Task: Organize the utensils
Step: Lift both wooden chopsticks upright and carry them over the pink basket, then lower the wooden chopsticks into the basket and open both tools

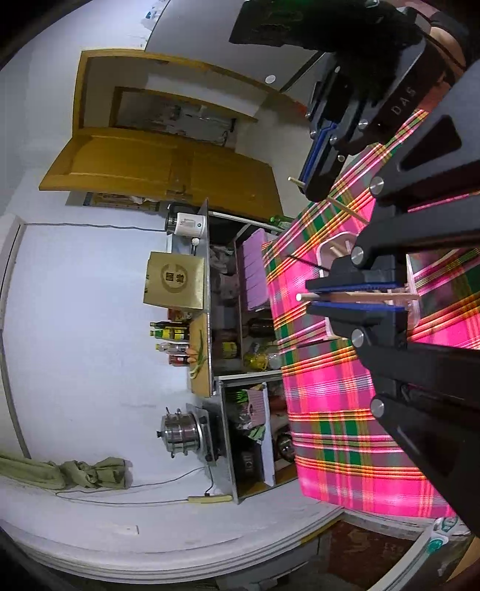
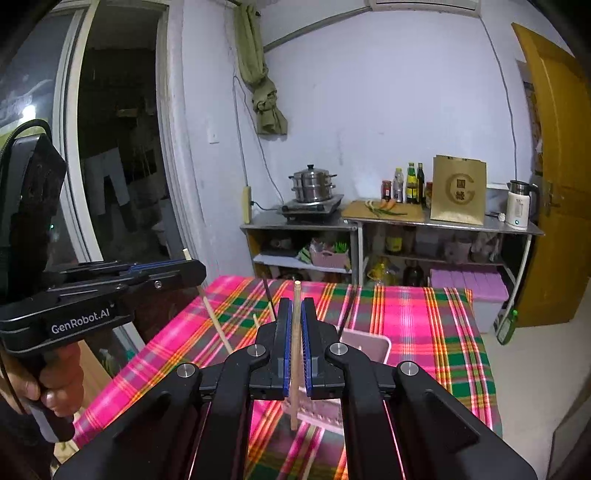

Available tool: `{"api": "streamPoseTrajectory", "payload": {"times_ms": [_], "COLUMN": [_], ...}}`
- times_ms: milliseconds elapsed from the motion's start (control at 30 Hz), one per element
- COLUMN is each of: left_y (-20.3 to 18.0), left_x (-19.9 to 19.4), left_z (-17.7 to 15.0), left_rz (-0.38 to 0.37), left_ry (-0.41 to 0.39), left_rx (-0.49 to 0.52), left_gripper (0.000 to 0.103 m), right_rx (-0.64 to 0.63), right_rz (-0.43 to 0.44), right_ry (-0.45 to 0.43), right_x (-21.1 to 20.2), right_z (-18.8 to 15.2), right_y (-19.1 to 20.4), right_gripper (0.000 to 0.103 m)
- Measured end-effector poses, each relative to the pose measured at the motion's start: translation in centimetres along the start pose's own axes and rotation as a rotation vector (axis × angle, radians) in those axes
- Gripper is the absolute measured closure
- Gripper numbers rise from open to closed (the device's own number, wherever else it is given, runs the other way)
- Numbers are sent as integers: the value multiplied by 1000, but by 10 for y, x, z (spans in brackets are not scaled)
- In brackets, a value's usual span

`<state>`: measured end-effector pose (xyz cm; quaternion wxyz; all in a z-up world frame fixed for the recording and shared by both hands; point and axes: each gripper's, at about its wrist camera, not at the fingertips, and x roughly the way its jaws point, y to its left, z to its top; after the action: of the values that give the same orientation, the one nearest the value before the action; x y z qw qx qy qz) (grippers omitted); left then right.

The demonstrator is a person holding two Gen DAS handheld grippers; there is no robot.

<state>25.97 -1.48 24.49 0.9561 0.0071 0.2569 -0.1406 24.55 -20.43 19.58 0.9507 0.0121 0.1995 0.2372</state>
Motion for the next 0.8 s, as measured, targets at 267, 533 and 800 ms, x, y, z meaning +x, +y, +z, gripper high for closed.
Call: {"api": "streamPoseTrajectory", "payload": {"times_ms": [267, 533, 800], "left_y": [7, 16, 26], "left_x": [18, 42, 67], "left_z": [15, 13, -4], "left_rz": [8, 6, -7], "left_ry": [-17, 3, 33], "left_rx": [4, -3, -25], "left_gripper": [97, 97, 97], "right_rx": [22, 31, 38], "right_rz": [-3, -9, -19], "right_ry": [-38, -42, -2], "right_x": [15, 39, 66], "right_z": [16, 17, 1], "right_y": [-7, -14, -20], "right_gripper": [98, 98, 98]}}
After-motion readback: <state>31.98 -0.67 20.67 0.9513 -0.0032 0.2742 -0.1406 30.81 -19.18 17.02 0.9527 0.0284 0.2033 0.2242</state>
